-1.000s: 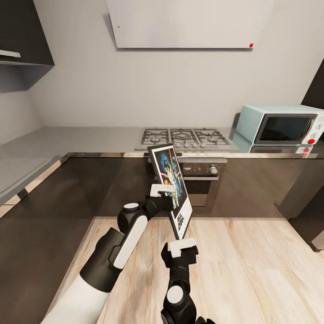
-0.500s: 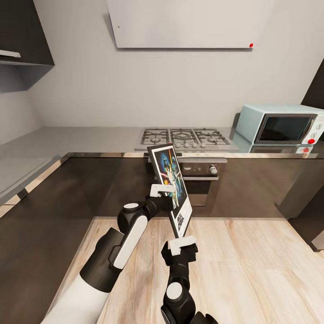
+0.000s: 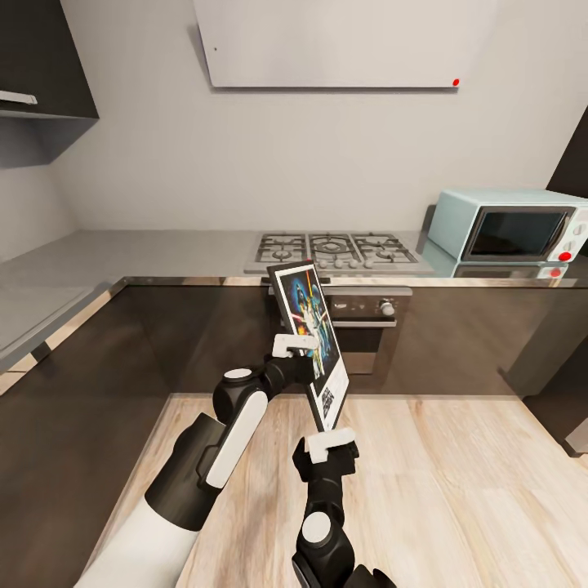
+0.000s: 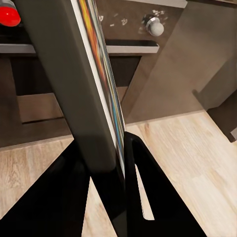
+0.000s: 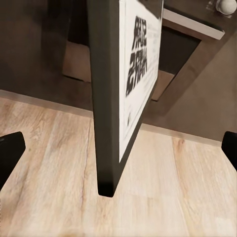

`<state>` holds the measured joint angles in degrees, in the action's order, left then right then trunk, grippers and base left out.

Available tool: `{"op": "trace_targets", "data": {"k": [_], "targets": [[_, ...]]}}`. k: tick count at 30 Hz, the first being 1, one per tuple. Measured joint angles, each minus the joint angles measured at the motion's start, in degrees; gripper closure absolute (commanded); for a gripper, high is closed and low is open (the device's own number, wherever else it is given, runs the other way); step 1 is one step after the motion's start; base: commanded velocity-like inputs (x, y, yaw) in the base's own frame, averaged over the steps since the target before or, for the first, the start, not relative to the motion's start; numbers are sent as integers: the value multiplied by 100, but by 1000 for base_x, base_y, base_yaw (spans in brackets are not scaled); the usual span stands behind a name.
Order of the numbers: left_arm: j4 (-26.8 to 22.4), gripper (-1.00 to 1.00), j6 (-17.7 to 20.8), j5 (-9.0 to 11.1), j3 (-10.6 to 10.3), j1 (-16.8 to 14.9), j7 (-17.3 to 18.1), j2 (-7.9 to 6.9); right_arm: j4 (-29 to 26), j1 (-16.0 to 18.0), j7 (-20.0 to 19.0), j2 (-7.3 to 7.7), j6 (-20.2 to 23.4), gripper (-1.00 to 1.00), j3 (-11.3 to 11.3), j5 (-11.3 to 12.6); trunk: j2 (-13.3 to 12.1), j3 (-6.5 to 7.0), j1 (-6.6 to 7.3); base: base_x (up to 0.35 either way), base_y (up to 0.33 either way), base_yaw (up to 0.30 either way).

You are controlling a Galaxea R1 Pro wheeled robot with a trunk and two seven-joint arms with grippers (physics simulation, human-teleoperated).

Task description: Pick up the poster from the kitchen countertop and hang it on one of the wall nails in the kitchen.

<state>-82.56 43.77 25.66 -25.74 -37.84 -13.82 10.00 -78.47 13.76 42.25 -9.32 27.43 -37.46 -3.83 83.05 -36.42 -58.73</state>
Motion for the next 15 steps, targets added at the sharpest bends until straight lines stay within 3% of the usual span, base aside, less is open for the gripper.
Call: {"op": "trace_targets", "data": {"k": [4, 8, 15], "targets": [[0, 100, -61, 85, 0, 0, 0, 0, 0, 2, 0, 0, -2, -100, 0, 0, 0, 0, 0, 0, 0, 0], [0, 100, -222, 422, 3, 0, -137, 0, 8, 53, 0, -2, -2, -100, 0, 4, 0, 0, 0, 0, 0, 0], [0, 100, -272, 569, -98, 0, -442, 0, 31, 99, -5, 0, 1, -100, 3, 116, 0, 0, 0, 0, 0, 0]]}}
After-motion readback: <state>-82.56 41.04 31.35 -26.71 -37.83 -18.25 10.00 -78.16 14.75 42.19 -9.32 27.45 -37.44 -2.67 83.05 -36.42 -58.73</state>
